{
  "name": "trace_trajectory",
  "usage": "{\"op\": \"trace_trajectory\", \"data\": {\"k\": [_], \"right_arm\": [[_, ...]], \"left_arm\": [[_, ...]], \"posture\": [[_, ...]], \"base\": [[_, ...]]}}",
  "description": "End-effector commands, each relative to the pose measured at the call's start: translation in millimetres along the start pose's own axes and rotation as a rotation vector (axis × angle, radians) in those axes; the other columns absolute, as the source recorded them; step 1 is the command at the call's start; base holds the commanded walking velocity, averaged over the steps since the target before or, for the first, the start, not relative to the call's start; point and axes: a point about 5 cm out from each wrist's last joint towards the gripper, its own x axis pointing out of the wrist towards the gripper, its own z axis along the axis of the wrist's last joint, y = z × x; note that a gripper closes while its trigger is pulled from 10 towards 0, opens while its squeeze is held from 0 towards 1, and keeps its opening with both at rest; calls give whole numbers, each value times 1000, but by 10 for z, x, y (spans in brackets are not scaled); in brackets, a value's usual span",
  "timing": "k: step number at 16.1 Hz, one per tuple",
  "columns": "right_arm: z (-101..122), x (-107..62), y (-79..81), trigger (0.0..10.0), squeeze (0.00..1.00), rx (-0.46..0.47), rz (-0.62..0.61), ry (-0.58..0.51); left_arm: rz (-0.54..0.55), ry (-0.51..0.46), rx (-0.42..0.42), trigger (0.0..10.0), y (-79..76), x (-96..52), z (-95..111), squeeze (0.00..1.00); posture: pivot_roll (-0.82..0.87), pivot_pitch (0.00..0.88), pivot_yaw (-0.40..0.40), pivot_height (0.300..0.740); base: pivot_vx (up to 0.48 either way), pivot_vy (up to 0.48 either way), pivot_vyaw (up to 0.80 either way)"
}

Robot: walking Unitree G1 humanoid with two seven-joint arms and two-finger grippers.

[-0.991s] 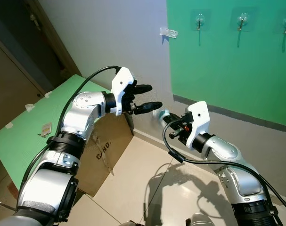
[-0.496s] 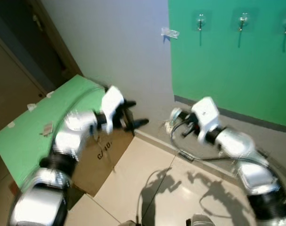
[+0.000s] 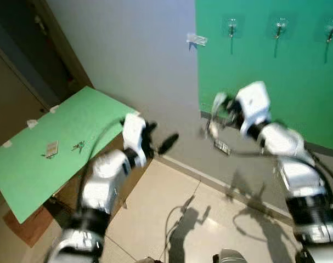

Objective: Hang keys on a hook

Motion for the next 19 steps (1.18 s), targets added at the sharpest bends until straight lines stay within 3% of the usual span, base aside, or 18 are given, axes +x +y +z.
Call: {"op": "trace_trajectory", "data": {"k": [1,2,5,6,7,10,12,14,18,19], "right_arm": [[47,32,15,0,0,18,-9,-28],[217,67,-49,0,0,17,-29,-86],[347,108,-60,0,0,10,-15,-121],[417,137,-32,0,0,4,-5,-140],[432,151,-14,0,0,6,6,-148],[452,163,24,0,0,56,87,-169],[468,134,39,0,0,111,200,-170],[467,112,-8,0,0,123,256,-157],[323,68,-185,0,0,67,266,-96],[297,62,-207,0,0,79,273,-85]], "left_arm": [[24,-11,16,10000,39,-20,68,0],[4,-12,10,10000,-84,-11,20,0],[38,-26,57,10000,-123,1,36,0],[83,-56,202,10000,-108,34,157,0],[72,-72,214,10000,-132,51,212,0],[-39,-141,213,10000,-187,45,403,0],[-152,-188,223,10000,-135,-6,651,0],[-220,-161,319,10000,-71,-47,790,0],[-334,-113,346,10000,-9,-226,956,0],[-350,-117,321,10000,25,-252,980,0]], "posture": [[-282,23,157,740],[-285,23,157,740],[-287,26,156,740],[-290,29,154,740],[-290,29,154,740],[-286,37,148,740],[-285,38,146,740],[-286,38,148,740],[-296,43,151,740],[-292,44,153,740]], "base": [[0,0,0],[0,0,0],[0,0,0],[0,0,0],[0,0,0],[0,0,0],[0,0,0],[0,0,0],[0,0,0],[0,0,0]]}}
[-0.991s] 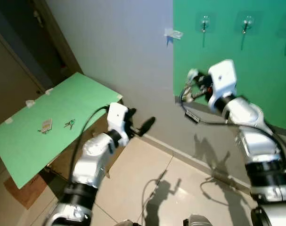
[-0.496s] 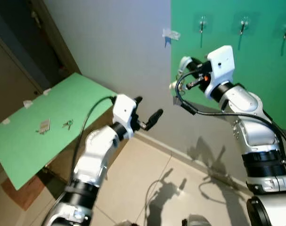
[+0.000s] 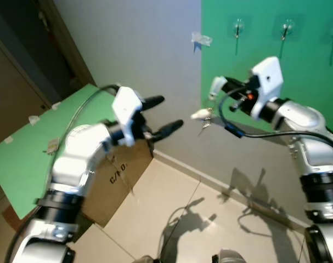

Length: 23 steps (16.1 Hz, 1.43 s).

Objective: Hang keys on a hook

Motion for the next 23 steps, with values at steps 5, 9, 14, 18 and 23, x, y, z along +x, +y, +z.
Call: {"op": "trace_trajectory", "data": {"k": [5,9,14,18,23], "right_arm": [[158,-44,-3,0,0,69,135,-36],[384,-104,55,0,0,128,272,-85],[653,-156,119,0,0,181,372,-151],[676,-213,193,0,0,196,427,-132],[509,-276,376,0,0,188,518,-29]], "left_arm": [[-94,14,-70,10000,95,-183,46,0],[-157,31,-59,10000,92,-123,27,0],[-185,6,-82,10000,103,-12,45,0],[-207,-20,-57,10000,147,36,111,0],[-241,-32,-27,10000,165,63,171,0]], "posture": [[-293,45,155,740],[-302,55,162,740],[-310,57,166,740],[-314,58,167,740],[-315,62,171,740]], "base": [[0,0,0],[0,0,0],[0,0,0],[0,0,0],[0,0,0]]}}
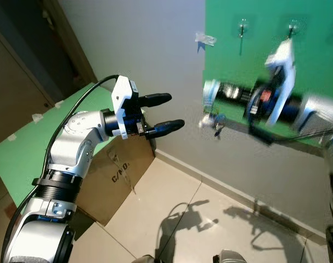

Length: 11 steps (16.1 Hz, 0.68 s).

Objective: Hang keys on a hook

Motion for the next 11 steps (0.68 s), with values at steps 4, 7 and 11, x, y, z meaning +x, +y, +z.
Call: {"op": "trace_trajectory", "data": {"k": [4,7,11], "right_arm": [[45,79,130,0,0,-22,77,8],[75,108,133,0,0,-26,90,-2],[94,142,144,0,0,-30,99,-3]], "left_arm": [[-78,-23,2,8902,-46,79,103,0],[-128,-18,-9,3373,-118,144,51,0],[-171,-31,-17,0,-186,222,59,0]], "posture": [[-313,57,168,740],[-316,51,164,740],[-319,51,160,740]], "base": [[0,0,0],[0,0,0],[0,0,0]]}}
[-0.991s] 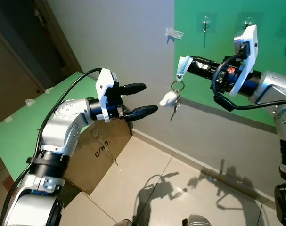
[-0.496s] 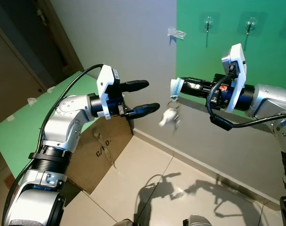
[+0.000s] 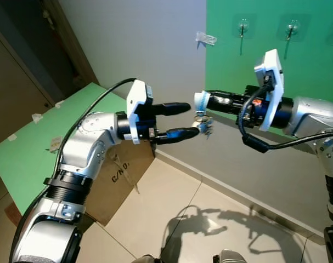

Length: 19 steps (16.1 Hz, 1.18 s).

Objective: Hang keys on a hook

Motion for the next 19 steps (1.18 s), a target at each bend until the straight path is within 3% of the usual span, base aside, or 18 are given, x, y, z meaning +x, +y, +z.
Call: {"op": "trace_trajectory", "data": {"k": [1,2,3,5,6,7,19], "right_arm": [[65,57,54,0,0,-15,41,-14],[74,64,63,0,0,-13,47,-20],[93,69,76,0,0,-9,57,-29],[112,69,82,0,0,-3,64,-38],[125,70,80,0,0,0,67,-46],[134,73,83,0,0,2,68,-53],[205,70,91,0,0,15,74,-87]], "left_arm": [[-8,-1,8,0,-7,-13,29,0],[-2,2,14,5529,-3,-9,28,0],[0,3,16,10000,8,-13,31,0],[5,7,22,10000,24,-22,40,0],[4,7,23,8078,31,-24,45,0],[0,6,21,0,30,-18,45,0],[-44,0,-3,0,7,16,47,0]], "posture": [[-319,51,160,740],[-318,52,160,740],[-318,52,160,740],[-318,52,160,740],[-317,52,162,740],[-317,52,162,740],[-320,53,163,740]], "base": [[0,0,0],[0,0,0],[0,0,0],[0,0,0],[0,0,0],[0,0,0],[0,0,0]]}}
